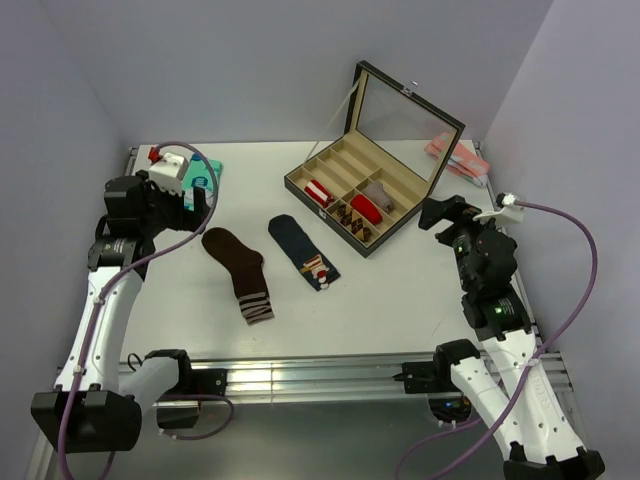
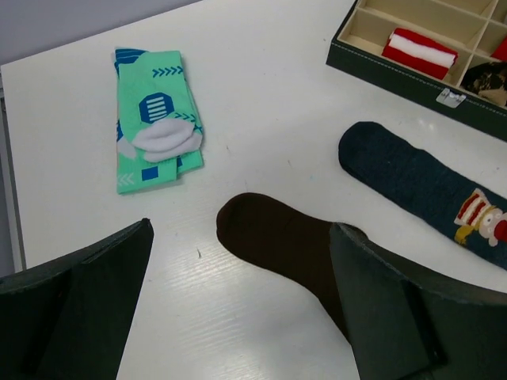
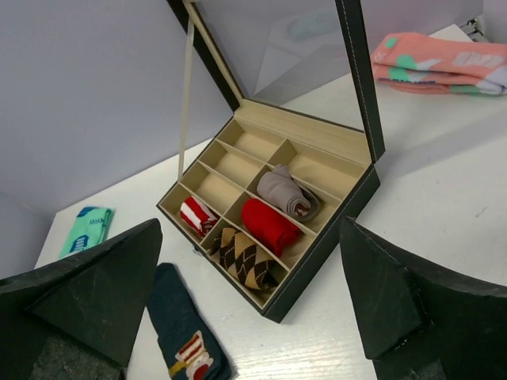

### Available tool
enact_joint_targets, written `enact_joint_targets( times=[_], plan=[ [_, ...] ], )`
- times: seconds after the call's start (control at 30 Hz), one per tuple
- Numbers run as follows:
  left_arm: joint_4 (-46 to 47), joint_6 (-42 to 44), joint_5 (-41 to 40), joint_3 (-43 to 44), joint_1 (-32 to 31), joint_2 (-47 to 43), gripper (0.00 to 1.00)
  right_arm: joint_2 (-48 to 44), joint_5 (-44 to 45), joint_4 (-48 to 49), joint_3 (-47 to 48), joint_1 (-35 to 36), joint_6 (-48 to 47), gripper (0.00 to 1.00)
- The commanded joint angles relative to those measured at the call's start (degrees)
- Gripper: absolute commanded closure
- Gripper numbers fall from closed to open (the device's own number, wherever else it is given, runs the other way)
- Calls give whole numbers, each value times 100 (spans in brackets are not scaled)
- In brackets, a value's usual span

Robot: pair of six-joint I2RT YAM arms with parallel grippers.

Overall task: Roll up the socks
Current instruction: Roll the sock at the center of the board.

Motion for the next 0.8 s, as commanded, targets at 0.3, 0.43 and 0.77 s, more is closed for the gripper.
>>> enact_joint_targets(
  times=[0.3,0.43,0.77],
  plan=[
    [-626,1572,-1479,-903,-1585,-194,3,234,-383,-45,275,-19,-211,0],
    [-863,1555,-1489,-1018,-1904,-264,7,577,-533,-28,319,-11,-88,2],
    [-960,1309,-1331,-1159,-2307,-265,8,585,-621,166,108,-11,-105,2]
  ],
)
